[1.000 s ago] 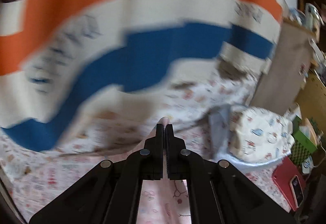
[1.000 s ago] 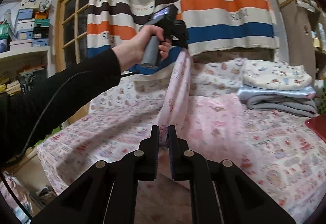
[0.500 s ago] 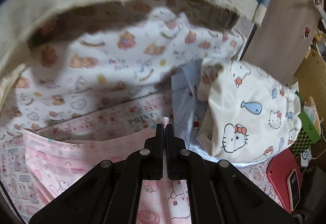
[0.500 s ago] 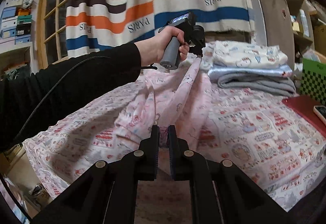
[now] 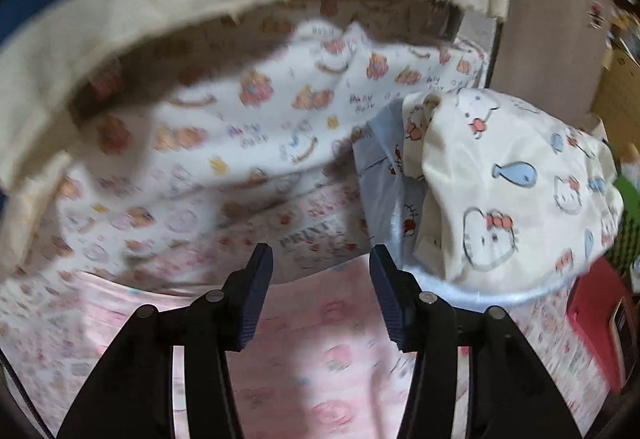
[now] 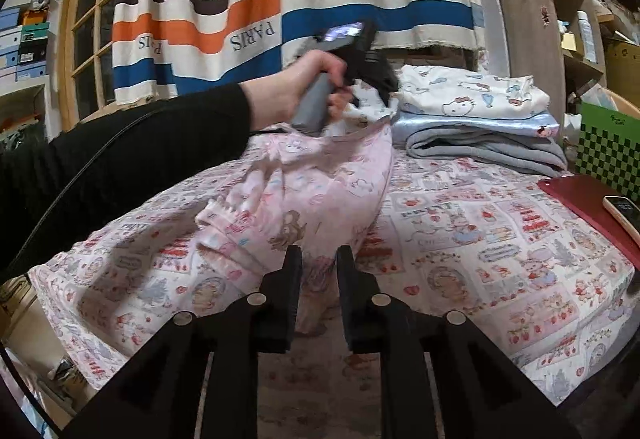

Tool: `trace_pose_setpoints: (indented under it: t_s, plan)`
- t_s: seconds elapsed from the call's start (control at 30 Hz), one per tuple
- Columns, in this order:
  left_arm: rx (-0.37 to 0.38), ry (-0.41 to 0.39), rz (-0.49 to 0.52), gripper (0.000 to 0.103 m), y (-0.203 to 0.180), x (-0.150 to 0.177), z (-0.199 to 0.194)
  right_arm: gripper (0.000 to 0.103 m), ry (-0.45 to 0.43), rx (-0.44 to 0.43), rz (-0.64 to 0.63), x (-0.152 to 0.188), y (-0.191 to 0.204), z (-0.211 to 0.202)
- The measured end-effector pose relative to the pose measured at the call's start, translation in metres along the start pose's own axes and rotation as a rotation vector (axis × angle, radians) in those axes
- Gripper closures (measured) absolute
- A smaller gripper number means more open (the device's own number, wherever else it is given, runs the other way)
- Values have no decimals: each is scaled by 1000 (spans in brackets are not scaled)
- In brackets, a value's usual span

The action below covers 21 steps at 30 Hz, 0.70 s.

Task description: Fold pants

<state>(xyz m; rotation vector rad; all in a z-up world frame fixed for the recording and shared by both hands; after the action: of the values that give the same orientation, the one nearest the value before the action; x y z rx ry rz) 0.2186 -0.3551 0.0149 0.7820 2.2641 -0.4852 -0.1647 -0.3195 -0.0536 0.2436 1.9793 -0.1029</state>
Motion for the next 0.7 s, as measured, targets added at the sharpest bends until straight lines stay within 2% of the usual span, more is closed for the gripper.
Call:
trace_pose_setpoints:
  t_s: [0.03,0.07,0.1,0.13,0.23,0.3,0.4,0.43,0.5,0.53,0.6,0.7]
  plan:
    - [-21,-22,18,53,3,3,-11,68,-3,12,14,-2,-4,1]
    - [-51,-45,33,51,6,5,-19,53,-5,21,26,-4,-8,3]
    - [-83,-80,44,48,12,9,-31,47,-14,34,47,-7,-15,5]
    - [-95,-103,39,47,19,12,-40,47,-22,41,56,-11,-20,8]
    - [-141,-135,-20,47,53,23,-65,47,-36,134,89,-27,-47,25]
    - [-185,-154,-23,47,72,30,-76,47,-24,133,121,-37,-63,37]
    - [-229,-162,-52,47,106,43,-88,47,-2,81,179,-55,-86,53]
    - [-221,-149,-80,48,119,47,-87,47,0,54,190,-63,-91,60]
    - [-215,-121,-141,61,142,57,-82,47,5,16,186,-76,-94,74]
    - [-217,-107,-165,64,150,61,-77,47,16,17,188,-89,-96,86]
    - [-205,-88,-207,65,165,71,-68,47,31,-8,205,-108,-97,104]
    - [-156,-51,-278,65,183,82,-54,48,120,-126,221,-139,-94,145]
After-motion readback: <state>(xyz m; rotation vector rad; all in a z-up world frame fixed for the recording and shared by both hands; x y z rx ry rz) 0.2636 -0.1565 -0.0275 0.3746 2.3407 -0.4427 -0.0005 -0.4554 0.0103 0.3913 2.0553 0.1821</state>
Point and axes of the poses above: each gripper's, at about its wrist camera, not at the fingertips, and z roughly the way its jaws point, y to its left, x to its underside, the point moved 1 cm from there along z, roughly the way its jaws point, and after that the axes turned 11 degrees about x, right-handed, at the moved point
